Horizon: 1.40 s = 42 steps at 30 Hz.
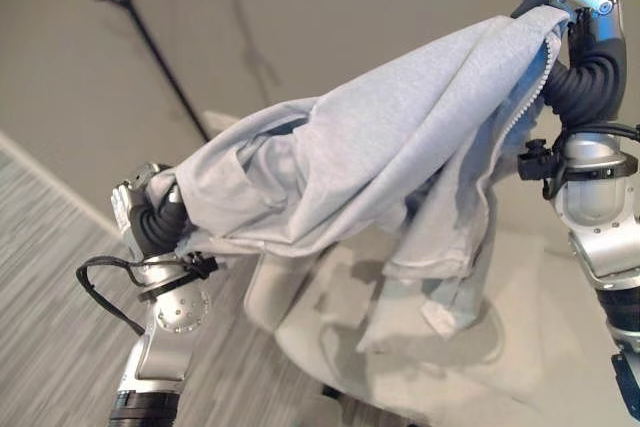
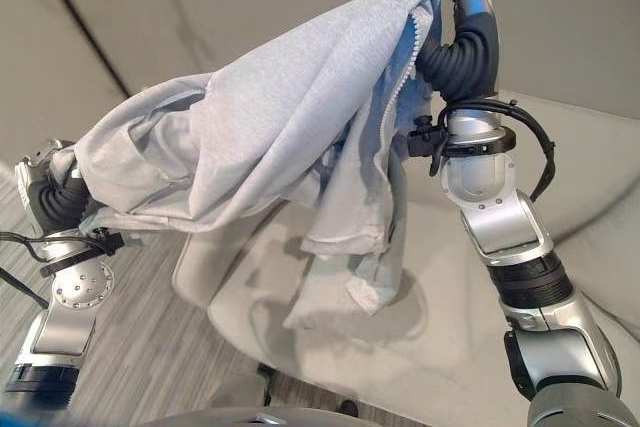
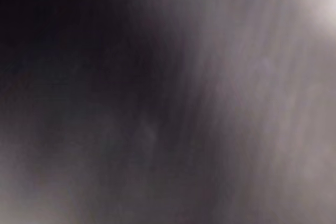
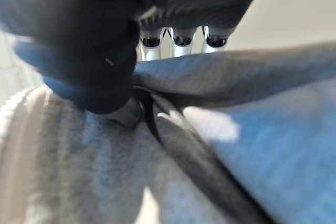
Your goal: Hang the clothes on the sofa on the clothes rack.
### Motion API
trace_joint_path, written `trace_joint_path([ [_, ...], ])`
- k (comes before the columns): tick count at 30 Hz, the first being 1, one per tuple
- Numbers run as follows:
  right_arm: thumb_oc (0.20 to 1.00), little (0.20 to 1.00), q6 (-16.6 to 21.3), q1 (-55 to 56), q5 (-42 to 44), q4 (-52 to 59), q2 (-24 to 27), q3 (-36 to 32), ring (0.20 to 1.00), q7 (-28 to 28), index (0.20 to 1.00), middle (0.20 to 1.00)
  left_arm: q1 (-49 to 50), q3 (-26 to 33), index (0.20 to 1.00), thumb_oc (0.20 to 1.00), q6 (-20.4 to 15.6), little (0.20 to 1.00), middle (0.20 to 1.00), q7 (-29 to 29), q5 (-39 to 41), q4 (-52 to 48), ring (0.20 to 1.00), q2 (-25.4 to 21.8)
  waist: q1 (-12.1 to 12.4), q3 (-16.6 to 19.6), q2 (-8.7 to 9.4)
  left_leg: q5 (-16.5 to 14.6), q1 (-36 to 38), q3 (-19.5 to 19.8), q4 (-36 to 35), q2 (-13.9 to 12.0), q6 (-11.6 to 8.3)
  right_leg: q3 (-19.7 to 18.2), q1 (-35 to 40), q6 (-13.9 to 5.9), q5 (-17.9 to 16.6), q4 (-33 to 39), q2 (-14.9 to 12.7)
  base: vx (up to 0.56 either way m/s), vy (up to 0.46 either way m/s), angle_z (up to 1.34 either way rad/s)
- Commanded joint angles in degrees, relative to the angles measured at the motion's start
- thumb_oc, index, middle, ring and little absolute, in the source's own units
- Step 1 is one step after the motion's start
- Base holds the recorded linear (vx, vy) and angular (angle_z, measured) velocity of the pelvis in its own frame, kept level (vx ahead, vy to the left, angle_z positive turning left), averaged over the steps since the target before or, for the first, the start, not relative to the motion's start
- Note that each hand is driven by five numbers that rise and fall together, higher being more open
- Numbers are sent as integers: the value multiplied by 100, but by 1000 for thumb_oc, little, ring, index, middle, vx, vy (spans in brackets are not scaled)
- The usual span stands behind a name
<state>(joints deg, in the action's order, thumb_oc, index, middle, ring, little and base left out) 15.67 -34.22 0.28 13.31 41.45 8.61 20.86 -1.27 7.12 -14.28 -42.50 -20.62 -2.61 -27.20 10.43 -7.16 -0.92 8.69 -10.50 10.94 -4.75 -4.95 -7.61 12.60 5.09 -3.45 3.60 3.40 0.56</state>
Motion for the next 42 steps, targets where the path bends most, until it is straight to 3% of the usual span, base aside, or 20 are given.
trace_joint_path([
  [1,200,200,341,-177,-334,452,-5,-476,200,294,200,200,-174,-187,200,200,-270,200,200,-91,-325,-230,200,-204,-315,571,490,-117,370,-511,-25,-110,-114,-78,-646,-253,-171,0,-396,-171,12,68],
  [5,200,200,316,-172,-465,598,132,-418,200,295,200,200,-217,-560,200,200,-310,200,200,37,-305,-208,200,48,-494,703,513,-253,1137,-911,-25,-676,-195,42,-662,-326,-351,160,-496,-102,107,38],
  [7,200,200,309,-146,-489,633,204,-395,200,279,200,200,-216,-767,200,200,-357,200,200,198,-255,-225,200,169,-585,789,479,-81,1438,-977,-20,-955,-288,80,-707,-377,-428,160,-563,-129,227,19],
  [10,200,200,194,-114,-517,496,258,-300,200,366,200,200,-361,-1242,200,200,-402,200,200,415,-77,-96,200,377,-750,907,342,598,1748,-934,-17,-1435,-547,207,-928,-527,-661,151,-791,-206,313,13],
  [13,200,200,158,-66,-538,402,240,-262,200,435,200,200,-475,-1461,200,200,-420,200,200,459,-42,1,200,429,-821,962,282,640,1741,-867,-25,-1513,-677,251,-1068,-641,-840,140,-931,-216,310,47],
  [14,200,200,136,-43,-568,361,224,-264,200,476,200,200,-585,-1601,200,200,-422,200,200,466,-23,52,200,473,-844,969,265,427,1674,-813,-25,-1509,-707,257,-1163,-728,-953,132,-1027,-343,401,30],
  [15,200,200,103,-29,-646,369,212,-270,200,513,200,200,-642,-1733,200,200,-451,200,200,527,-20,25,200,485,-900,936,226,-177,1543,-838,-25,-1418,-646,182,-1281,-842,-1139,128,-1181,-267,318,24],
  [16,200,200,101,-27,-654,370,212,-269,200,517,200,200,-648,-1737,200,200,-454,200,200,523,-25,34,200,488,-890,951,228,-205,1543,-853,-25,-1408,-633,172,-1290,-861,-1143,132,-1190,-226,302,40],
  [17,200,200,28,61,-757,371,159,-320,200,538,200,200,-663,-1833,200,200,-445,200,200,593,-30,32,200,500,-922,946,241,-687,1558,-979,-25,-1351,-535,107,-1324,-929,-1262,150,-1326,-369,582,23],
  [18,200,200,-81,379,-1110,434,-60,-461,200,667,200,200,-774,-2056,200,200,-450,200,200,605,-166,115,200,459,-934,739,327,-1333,1699,-1221,-25,-906,-182,-56,-1515,-1155,-1668,160,-1791,-513,721,16],
  [23,200,200,-246,886,-1327,438,-490,-815,200,773,200,200,-802,-1977,200,200,-465,200,200,532,-465,159,200,168,-894,393,577,-1626,1561,-1334,400,-204,269,-561,-1834,-1155,-1639,160,-2117,-334,433,3],
  [25,200,200,-274,970,-1326,406,-447,-863,200,795,200,200,-717,-1864,200,200,-490,200,200,489,-415,166,200,103,-928,317,611,-1622,1347,-1322,623,37,433,-731,-1730,-1071,-1548,160,-1973,-233,359,8],
  [26,200,200,-247,1188,-1306,421,-315,-1042,200,733,200,200,-601,-1873,200,200,-527,200,200,572,-422,139,200,76,-986,303,634,-1600,1232,-1208,750,262,577,-959,-1477,-813,-1285,-97,-1616,-83,255,15],
  [27,200,200,-247,1197,-1303,426,-318,-1050,200,729,200,200,-600,-1877,200,200,-527,200,200,575,-421,137,200,73,-982,318,629,-1625,1243,-1204,741,256,580,-962,-1477,-822,-1241,-113,-1611,-79,264,41],
  [30,200,200,-143,1407,-1225,523,-91,-1259,200,619,200,200,-402,-1930,200,200,-528,200,200,774,-287,193,200,105,-975,418,705,-1507,1213,-1206,644,467,705,-972,-1274,-533,-711,-662,-889,-51,186,54],
  [31,200,200,-141,1410,-1222,522,-90,-1263,200,617,200,200,-403,-1931,200,200,-527,200,200,779,-282,192,200,103,-973,435,698,-1530,1230,-1199,623,460,705,-975,-1269,-539,-672,-667,-881,-20,141,9],
  [33,200,200,-46,1455,-1085,545,-8,-1223,200,514,200,200,-331,-1964,200,200,-475,200,200,991,-138,202,200,138,-945,593,801,-1444,1306,-1269,433,588,749,-895,-1028,-349,-318,-771,-306,41,101,-10],
  [35,200,200,7,1536,-1055,547,46,-1280,200,522,200,200,-447,-2082,200,200,-479,200,200,1082,-61,274,200,264,-1002,645,926,-1409,1318,-1198,299,738,785,-1310,-977,-265,-207,-829,160,35,55,-24],
  [39,200,200,25,1602,-1018,640,-57,-1298,200,596,200,200,-630,-2386,200,200,-508,200,200,1233,227,350,200,510,-981,590,1033,-1438,1273,-1015,401,868,813,-1700,-955,-144,-337,-753,277,59,-14,-7],
  [42,200,200,-12,1643,-1029,686,-115,-1241,200,551,200,200,-587,-2452,200,200,-528,200,200,1380,434,260,200,534,-971,594,993,-1553,1287,-935,498,847,809,-1709,-884,-138,-410,-641,258,137,-62,19],
])
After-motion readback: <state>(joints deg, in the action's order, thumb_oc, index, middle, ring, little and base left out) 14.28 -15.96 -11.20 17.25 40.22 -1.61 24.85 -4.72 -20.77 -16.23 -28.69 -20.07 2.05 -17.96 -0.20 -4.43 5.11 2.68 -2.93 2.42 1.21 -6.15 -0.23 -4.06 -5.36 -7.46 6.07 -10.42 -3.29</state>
